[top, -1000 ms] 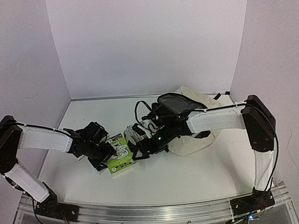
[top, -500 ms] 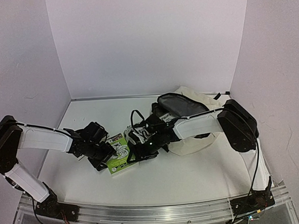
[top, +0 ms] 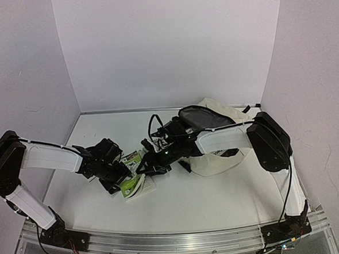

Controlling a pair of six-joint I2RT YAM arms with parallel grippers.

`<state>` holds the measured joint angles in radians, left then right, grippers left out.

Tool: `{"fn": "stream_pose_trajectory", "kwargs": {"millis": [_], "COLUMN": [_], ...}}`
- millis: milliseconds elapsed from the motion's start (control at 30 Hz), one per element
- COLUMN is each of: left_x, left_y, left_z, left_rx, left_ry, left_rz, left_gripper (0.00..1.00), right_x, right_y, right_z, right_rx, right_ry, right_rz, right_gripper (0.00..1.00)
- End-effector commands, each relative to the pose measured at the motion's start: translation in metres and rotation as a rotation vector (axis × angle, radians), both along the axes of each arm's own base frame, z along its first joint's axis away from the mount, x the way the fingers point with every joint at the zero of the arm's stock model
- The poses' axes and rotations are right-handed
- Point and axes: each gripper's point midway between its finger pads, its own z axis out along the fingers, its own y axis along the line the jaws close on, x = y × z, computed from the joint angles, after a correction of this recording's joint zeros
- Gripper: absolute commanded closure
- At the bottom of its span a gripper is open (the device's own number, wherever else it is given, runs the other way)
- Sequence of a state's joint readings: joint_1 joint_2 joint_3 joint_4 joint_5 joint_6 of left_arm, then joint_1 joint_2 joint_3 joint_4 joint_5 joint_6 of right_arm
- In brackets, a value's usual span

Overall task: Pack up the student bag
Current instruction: Pick up the book from the center of the board.

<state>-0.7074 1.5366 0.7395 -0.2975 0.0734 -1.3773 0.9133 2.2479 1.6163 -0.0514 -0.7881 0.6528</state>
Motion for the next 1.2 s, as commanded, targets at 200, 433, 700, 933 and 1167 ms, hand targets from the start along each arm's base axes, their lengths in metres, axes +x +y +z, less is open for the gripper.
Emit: {"fn": "stream_pose_trajectory", "kwargs": {"millis": [200, 433, 700, 933, 1167], "left_x": [0.004, -0.009, -0.01, 0.004, 0.023], "left_y": [-0.001, 0.031, 0.056, 0.035, -0.005], "left_z": [0.049, 0.08, 0.131, 0.173, 0.221], "left_rx": [-0.074, -0.028, -0.029, -0.072, -0.271], "left_ry": [-0.109, -0.169, -0.308, -0.397, -0.584], "left_rz": [0.017, 0.07, 0.11, -0.016, -0.112], "left_gripper": [0.27, 0.17, 0.03, 0.0, 0.0], "right_x": [-0.007, -0.009, -0.021, -0.019, -0.021], "right_y": [0.028, 0.014, 0.015, -0.003, -0.024], "right_z": [0.017, 0.032, 0.153, 0.232, 0.293], "right_rx": [0.081, 0.058, 0.282, 0.411, 0.506], "right_ry": [0.001, -0.049, -0.253, -0.273, -0.361], "right_rz": [0.016, 0.042, 0.149, 0.151, 0.157], "right_gripper": [0.87, 1.0, 1.0, 1.0, 1.0]}}
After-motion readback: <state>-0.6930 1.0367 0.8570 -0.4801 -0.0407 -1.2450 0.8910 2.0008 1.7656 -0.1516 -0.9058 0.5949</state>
